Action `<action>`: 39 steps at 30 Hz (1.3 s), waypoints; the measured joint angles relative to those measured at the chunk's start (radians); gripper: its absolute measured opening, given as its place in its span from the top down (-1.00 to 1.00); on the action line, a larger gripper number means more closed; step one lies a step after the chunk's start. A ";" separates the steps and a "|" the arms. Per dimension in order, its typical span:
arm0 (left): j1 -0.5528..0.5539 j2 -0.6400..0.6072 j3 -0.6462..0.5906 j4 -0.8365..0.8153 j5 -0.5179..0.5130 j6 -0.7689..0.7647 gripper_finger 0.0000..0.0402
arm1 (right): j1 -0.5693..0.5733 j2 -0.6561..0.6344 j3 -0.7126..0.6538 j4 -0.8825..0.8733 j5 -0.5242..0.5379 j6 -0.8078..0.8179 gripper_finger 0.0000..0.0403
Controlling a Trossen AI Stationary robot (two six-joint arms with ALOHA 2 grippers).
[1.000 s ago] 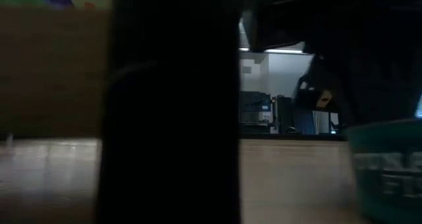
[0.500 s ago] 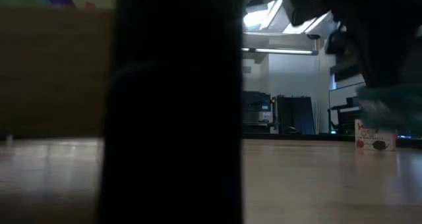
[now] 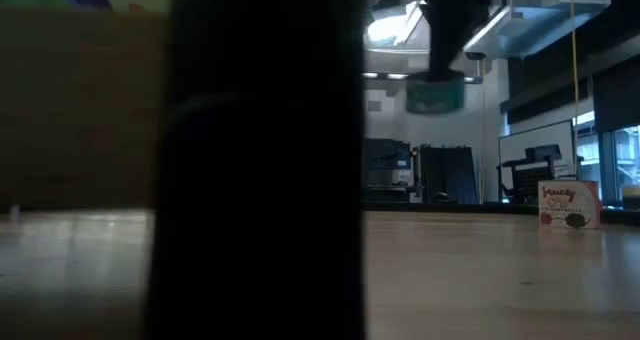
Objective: Pick and place cans onto a shelf
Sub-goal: Put the canned tuna on the shelf
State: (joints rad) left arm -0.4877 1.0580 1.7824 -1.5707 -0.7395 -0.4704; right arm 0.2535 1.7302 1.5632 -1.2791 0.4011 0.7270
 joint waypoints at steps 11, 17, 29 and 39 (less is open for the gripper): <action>0.000 0.030 0.000 0.002 0.050 0.228 0.79 | -0.200 -0.002 0.258 0.061 0.222 -0.359 0.96; 0.000 0.093 0.000 0.064 0.051 0.506 0.79 | -0.267 -0.002 0.283 0.237 0.218 -0.533 0.96; 0.121 0.272 0.000 0.153 0.050 1.141 0.79 | -0.303 0.013 0.284 0.413 0.170 -0.687 0.96; 0.289 0.416 0.000 0.363 0.155 1.437 0.79 | -0.302 0.013 0.284 0.416 0.068 -0.711 0.96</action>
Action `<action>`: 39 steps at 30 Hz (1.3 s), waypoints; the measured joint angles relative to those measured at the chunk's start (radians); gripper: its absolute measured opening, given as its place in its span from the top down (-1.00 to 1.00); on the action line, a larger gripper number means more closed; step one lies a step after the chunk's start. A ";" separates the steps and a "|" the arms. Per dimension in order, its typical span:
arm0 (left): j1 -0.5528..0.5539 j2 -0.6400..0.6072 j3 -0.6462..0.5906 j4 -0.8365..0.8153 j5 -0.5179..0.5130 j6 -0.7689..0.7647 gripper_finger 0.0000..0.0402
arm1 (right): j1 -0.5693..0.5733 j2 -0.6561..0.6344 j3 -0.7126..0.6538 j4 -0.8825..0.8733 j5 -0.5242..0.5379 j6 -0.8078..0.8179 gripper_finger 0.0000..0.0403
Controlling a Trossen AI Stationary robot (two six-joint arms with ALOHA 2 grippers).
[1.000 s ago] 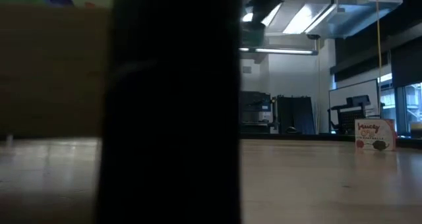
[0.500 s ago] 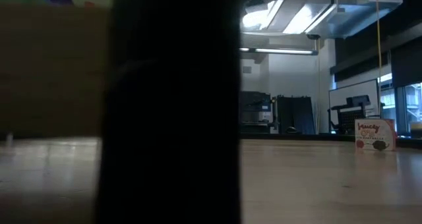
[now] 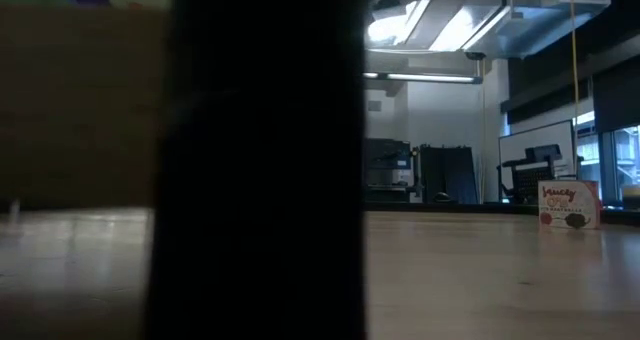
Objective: Pick and place cans onto a shelf
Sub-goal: Put the canned tuna on the shelf
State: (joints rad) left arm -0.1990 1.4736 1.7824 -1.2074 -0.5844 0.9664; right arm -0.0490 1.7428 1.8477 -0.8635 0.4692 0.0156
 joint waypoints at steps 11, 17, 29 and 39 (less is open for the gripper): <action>-0.020 -0.058 0.000 0.010 0.072 -0.288 0.79 | -0.078 0.096 -0.001 0.085 -0.264 -0.059 0.96; -0.075 -0.134 0.001 -0.037 0.070 -0.414 0.79 | -0.115 0.162 -0.001 0.187 -0.401 -0.073 0.96; -0.091 -0.159 0.001 -0.205 0.021 -0.573 0.79 | -0.100 0.289 0.000 0.246 -0.536 -0.070 0.96; -0.091 -0.158 0.001 -0.207 0.021 -0.575 0.79 | -0.042 0.422 0.000 0.237 -0.604 -0.047 0.96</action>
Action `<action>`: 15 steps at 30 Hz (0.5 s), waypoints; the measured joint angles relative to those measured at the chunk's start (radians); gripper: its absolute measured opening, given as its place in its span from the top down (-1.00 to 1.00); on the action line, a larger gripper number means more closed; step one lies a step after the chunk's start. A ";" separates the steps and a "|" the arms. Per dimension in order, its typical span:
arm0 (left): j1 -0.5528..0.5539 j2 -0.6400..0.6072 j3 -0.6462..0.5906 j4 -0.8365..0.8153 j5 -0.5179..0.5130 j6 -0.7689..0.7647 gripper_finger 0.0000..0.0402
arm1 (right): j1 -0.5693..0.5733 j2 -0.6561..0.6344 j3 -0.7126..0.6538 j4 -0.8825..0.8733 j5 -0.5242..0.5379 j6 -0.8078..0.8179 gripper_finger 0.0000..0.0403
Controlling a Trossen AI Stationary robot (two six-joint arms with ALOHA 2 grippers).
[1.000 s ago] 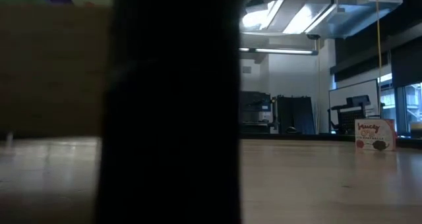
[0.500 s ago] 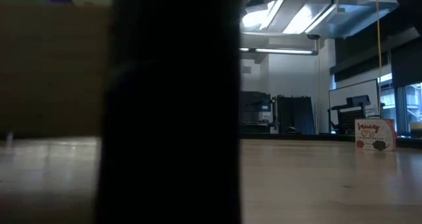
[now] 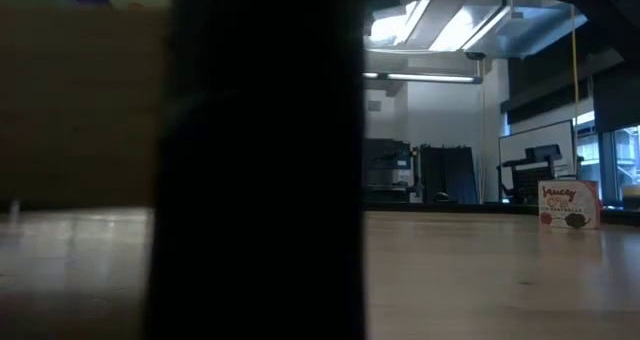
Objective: Pick and place cans onto a shelf
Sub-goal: Put the canned tuna on the shelf
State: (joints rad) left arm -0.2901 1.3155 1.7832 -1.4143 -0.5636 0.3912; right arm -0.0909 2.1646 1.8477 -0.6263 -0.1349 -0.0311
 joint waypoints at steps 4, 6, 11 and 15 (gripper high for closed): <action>0.000 0.000 0.000 0.000 0.000 -0.003 0.79 | 0.022 0.043 0.000 -0.010 0.000 -0.001 0.96; 0.000 0.000 0.000 0.000 0.001 -0.021 0.79 | 0.028 0.063 0.000 -0.029 0.000 -0.001 0.96; -0.001 0.000 0.000 0.001 0.002 -0.039 0.79 | 0.033 0.101 0.000 -0.074 0.001 -0.003 0.91; -0.001 0.000 0.000 0.001 0.007 -0.045 0.79 | 0.037 0.117 0.000 -0.086 0.002 -0.004 0.93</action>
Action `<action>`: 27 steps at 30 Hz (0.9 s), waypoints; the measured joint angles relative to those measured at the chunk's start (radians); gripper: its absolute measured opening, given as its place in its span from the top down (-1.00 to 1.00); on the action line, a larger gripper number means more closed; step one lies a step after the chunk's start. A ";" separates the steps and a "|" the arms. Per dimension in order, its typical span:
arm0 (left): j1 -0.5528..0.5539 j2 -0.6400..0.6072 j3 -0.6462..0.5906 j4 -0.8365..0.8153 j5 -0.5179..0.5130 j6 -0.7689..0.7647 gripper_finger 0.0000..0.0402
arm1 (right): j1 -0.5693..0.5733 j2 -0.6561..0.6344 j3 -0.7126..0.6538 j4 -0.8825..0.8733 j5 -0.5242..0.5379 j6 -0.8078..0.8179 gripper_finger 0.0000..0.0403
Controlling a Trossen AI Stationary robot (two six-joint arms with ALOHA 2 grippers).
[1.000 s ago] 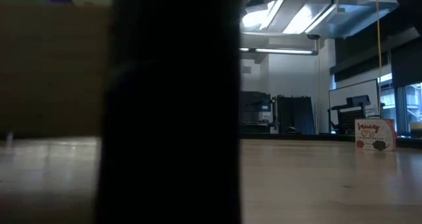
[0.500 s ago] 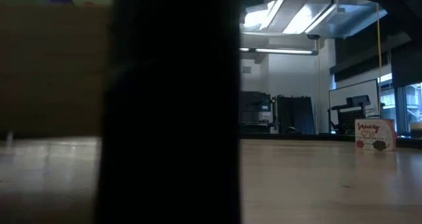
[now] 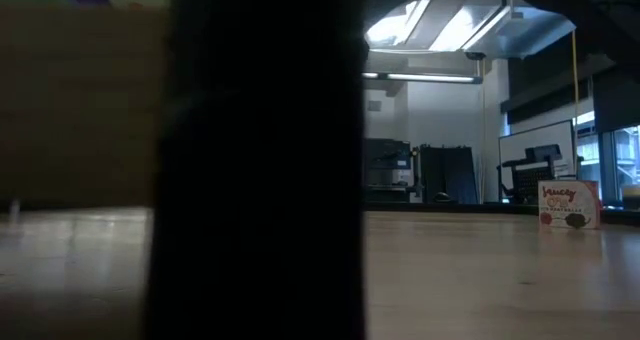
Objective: Pick and place cans onto a shelf
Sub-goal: Put the canned tuna on the shelf
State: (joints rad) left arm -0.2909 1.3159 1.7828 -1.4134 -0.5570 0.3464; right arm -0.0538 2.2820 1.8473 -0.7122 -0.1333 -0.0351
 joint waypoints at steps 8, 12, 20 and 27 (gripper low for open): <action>0.000 0.000 0.000 0.000 0.001 0.000 0.79 | 0.000 0.003 0.000 0.006 -0.001 -0.007 0.95; 0.000 0.000 0.000 0.000 0.001 0.000 0.79 | 0.000 0.003 0.000 0.006 0.000 -0.023 0.89; 0.000 0.000 0.000 0.000 0.001 0.000 0.79 | 0.000 0.003 0.000 0.005 0.000 -0.027 0.83; 0.000 0.000 0.000 0.000 0.001 0.000 0.79 | 0.000 0.002 0.000 0.014 0.000 -0.027 0.82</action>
State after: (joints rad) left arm -0.2909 1.3159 1.7828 -1.4132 -0.5558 0.3462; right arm -0.0536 2.2836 1.8477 -0.6979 -0.1329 -0.0619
